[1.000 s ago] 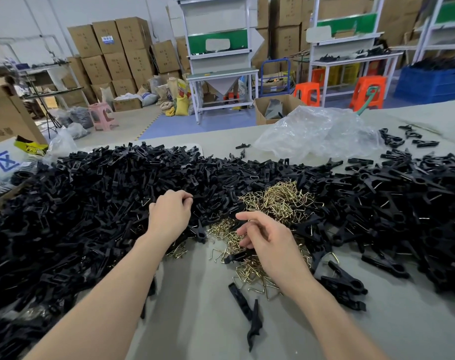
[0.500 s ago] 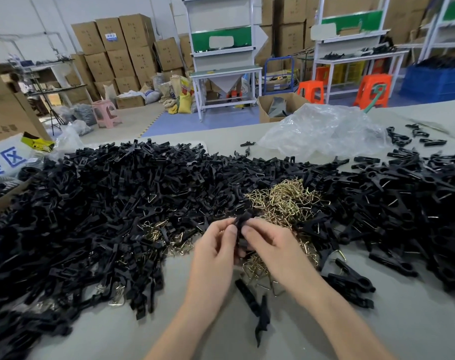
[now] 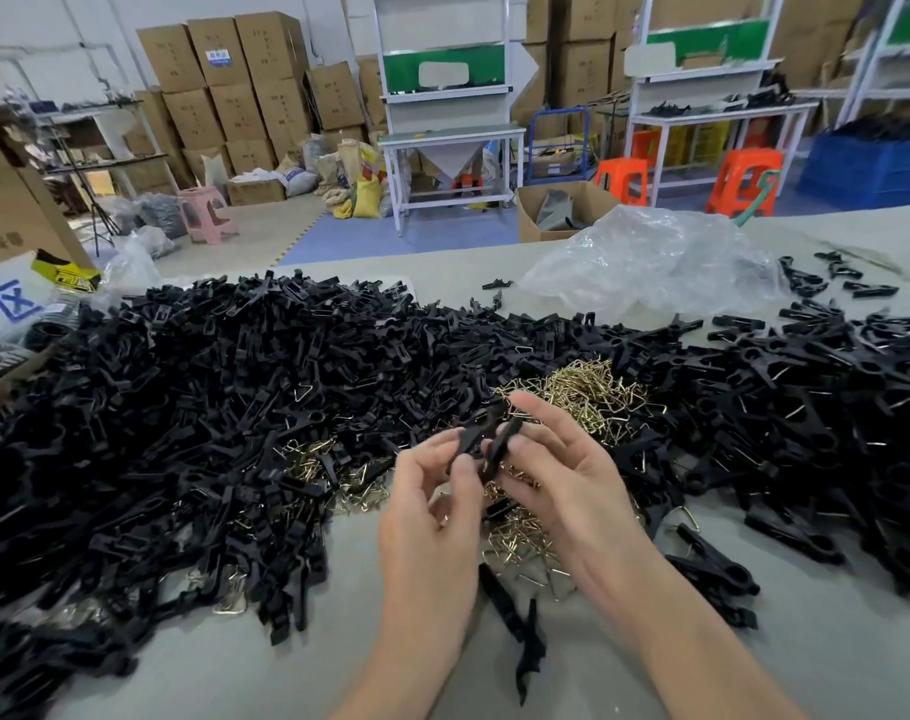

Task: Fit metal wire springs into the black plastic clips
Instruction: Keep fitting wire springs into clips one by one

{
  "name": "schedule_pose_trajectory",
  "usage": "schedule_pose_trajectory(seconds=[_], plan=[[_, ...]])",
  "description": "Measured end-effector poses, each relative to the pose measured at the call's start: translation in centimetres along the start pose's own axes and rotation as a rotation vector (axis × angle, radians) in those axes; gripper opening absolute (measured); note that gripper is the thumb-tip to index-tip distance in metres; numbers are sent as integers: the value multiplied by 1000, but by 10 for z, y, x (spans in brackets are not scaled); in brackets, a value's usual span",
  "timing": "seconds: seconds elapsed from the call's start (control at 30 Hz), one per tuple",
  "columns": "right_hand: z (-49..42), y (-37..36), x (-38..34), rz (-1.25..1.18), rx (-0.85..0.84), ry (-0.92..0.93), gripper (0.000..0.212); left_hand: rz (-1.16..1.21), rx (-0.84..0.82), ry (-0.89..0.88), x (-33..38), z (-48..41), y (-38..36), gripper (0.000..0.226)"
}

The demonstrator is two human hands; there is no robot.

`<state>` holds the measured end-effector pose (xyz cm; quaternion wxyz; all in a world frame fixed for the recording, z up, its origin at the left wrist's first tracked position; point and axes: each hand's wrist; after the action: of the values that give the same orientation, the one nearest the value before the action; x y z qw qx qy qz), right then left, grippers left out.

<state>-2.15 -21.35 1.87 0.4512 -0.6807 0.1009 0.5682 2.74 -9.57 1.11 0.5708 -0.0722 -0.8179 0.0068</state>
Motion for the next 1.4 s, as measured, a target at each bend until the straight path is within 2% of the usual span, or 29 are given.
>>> schedule_pose_trajectory(seconds=[0.1, 0.27, 0.37, 0.47, 0.67, 0.77, 0.83, 0.93, 1.03, 1.2, 1.4], plan=[[-5, 8, -8, -184, 51, -110, 38, 1, 76, 14, -3, -10, 3, 17], [-9, 14, -14, -298, 90, -221, 33, -10, 25, 28, -6, -17, 5, 25], [-9, 10, -13, -269, 98, -219, 22, 5, -34, 53, -8, -18, 6, 23], [-8, 10, -10, -247, 71, -190, 28, 4, -85, 107, -7, -17, 5, 23], [-7, 11, -8, -117, 73, -97, 29, -1, -120, 63, -7, -17, 8, 21], [-5, 10, -6, -34, 28, -46, 33, 93, -156, 208, -10, -18, 9, 14], [-5, 10, -2, 11, -37, -27, 42, 129, -203, 277, -11, -17, 8, 18], [-5, 11, 4, 103, -139, -34, 49, 39, -191, 193, -11, -16, 7, 27], [-5, 10, 6, 201, -178, -22, 43, -18, -145, 127, -14, -17, 5, 30], [-7, 12, 10, 135, -161, -35, 39, -58, -167, 103, -14, -18, 5, 36], [-6, 13, 12, 173, -179, -52, 40, -135, -227, 51, -17, -15, 6, 42]])
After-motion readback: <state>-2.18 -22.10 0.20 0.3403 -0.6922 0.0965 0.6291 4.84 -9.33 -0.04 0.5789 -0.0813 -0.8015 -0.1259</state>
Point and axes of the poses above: each hand's wrist, its own z-axis away from the middle knuckle, its own y-axis out of the back of the hand, x = y × z, and after that the axes turned 14 degrees about x, right-handed
